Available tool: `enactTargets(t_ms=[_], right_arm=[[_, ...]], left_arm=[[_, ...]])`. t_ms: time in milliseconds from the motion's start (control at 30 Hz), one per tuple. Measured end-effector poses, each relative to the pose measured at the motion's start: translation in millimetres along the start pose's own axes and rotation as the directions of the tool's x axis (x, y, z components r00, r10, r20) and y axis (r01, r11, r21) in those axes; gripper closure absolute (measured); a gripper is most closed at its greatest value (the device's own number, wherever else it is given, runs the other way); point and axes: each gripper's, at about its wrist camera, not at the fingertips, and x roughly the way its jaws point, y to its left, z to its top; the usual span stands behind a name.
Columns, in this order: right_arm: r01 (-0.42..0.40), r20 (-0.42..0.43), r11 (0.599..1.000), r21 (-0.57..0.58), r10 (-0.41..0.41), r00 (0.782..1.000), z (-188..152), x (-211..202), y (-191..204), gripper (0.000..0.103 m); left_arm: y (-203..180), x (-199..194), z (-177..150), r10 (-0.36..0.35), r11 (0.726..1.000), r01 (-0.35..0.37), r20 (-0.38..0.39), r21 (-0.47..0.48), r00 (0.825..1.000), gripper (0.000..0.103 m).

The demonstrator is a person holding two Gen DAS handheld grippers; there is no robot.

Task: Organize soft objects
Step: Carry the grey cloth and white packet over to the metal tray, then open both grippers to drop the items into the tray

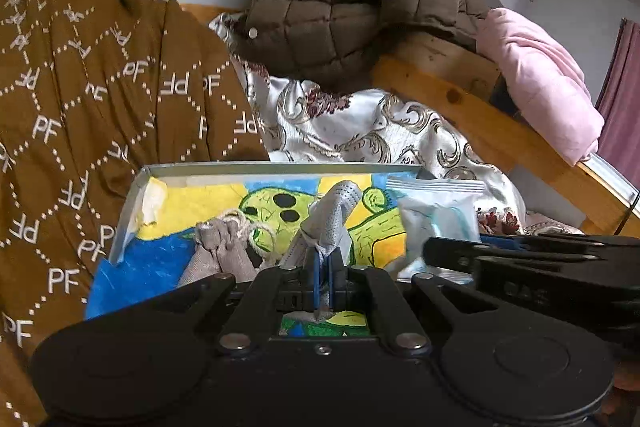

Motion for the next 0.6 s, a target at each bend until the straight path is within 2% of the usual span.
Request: enactTargets(t_ms=[167, 300, 500, 567, 600], right_arm=[[0.043, -0.056, 0.999, -0.033, -0.044, 0.997, 6, 32, 9, 0.086], [0.051, -0.08, 0.996, -0.071, -0.057, 0.995, 4, 48, 17, 0.084], [0.05, -0.087, 0.994, -0.094, -0.058, 0.995, -3, 58, 23, 0.079], [0.049, -0.082, 0.994, -0.096, -0.057, 0.995, -4, 59, 24, 0.075], [0.051, -0.079, 0.994, -0.095, -0.058, 0.995, -4, 58, 25, 0.072]], left_arm=[[5, 13, -5, 0.001, 1.0, -0.003, -0.048, -0.025, 0.999, 0.1], [5, 15, -10, 0.013, 1.0, -0.013, -0.064, -0.002, 0.998, 0.098], [6, 11, -9, 0.039, 0.999, -0.037, -0.075, 0.022, 0.996, 0.093], [5, 9, -8, 0.05, 0.999, -0.048, -0.081, 0.024, 0.995, 0.085], [5, 8, -8, 0.057, 0.998, -0.055, -0.079, 0.028, 0.995, 0.084]])
